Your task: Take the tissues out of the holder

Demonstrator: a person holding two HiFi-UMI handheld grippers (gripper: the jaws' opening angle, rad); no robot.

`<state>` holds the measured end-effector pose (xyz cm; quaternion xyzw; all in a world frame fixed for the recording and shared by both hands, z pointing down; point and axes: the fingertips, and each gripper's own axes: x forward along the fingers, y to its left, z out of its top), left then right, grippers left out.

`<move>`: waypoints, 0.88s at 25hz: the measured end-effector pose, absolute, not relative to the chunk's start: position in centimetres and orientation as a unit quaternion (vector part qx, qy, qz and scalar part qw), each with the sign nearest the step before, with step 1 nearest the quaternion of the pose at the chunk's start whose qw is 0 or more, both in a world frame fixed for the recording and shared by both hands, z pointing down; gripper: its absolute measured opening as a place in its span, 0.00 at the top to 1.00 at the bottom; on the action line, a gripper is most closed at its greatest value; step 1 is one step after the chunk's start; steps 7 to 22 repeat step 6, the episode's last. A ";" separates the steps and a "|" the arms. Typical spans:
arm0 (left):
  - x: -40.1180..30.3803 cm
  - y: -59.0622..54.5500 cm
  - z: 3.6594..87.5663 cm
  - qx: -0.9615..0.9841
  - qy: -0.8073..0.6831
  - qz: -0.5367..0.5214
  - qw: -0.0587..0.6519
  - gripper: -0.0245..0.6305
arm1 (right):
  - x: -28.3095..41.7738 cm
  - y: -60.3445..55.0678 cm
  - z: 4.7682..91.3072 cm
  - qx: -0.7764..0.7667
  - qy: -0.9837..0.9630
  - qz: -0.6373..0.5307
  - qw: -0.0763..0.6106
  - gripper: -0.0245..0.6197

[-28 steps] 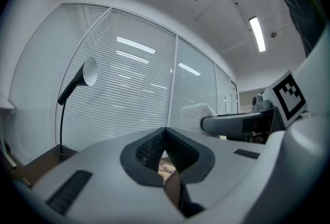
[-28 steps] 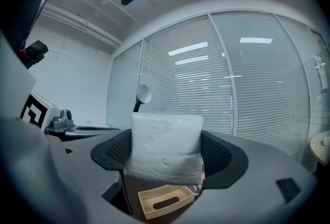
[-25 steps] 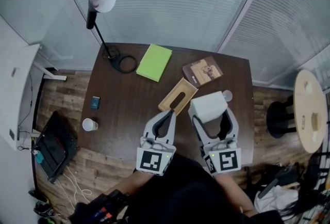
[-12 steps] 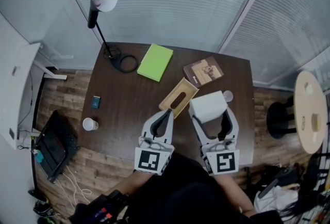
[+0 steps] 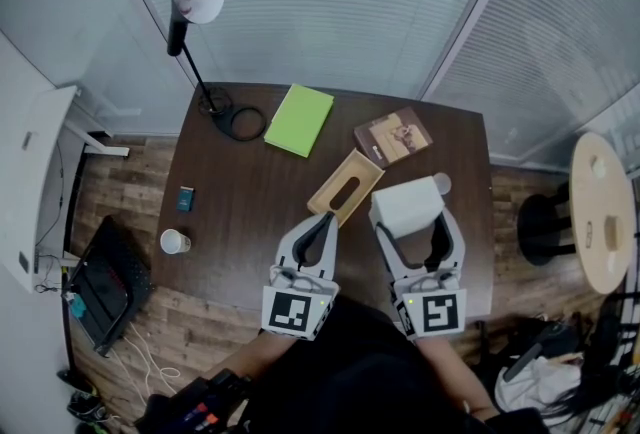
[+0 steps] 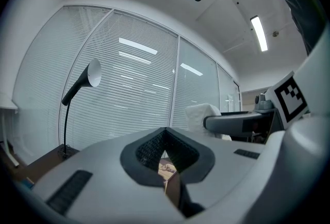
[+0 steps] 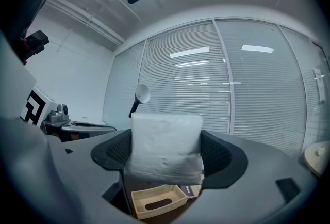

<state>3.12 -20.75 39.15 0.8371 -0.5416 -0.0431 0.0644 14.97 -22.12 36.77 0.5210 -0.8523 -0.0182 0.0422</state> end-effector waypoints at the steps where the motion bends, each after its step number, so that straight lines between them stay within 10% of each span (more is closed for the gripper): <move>1: 3.1 -20.7 39.1 0.837 -0.542 -0.043 0.064 0.97 | 15.0 -22.1 36.8 0.522 -0.852 -0.017 0.042 0.31; 22: 3.2 -20.5 39.0 0.837 -0.542 -0.044 0.062 0.97 | 15.3 -22.0 36.9 0.524 -0.850 -0.019 0.043 0.31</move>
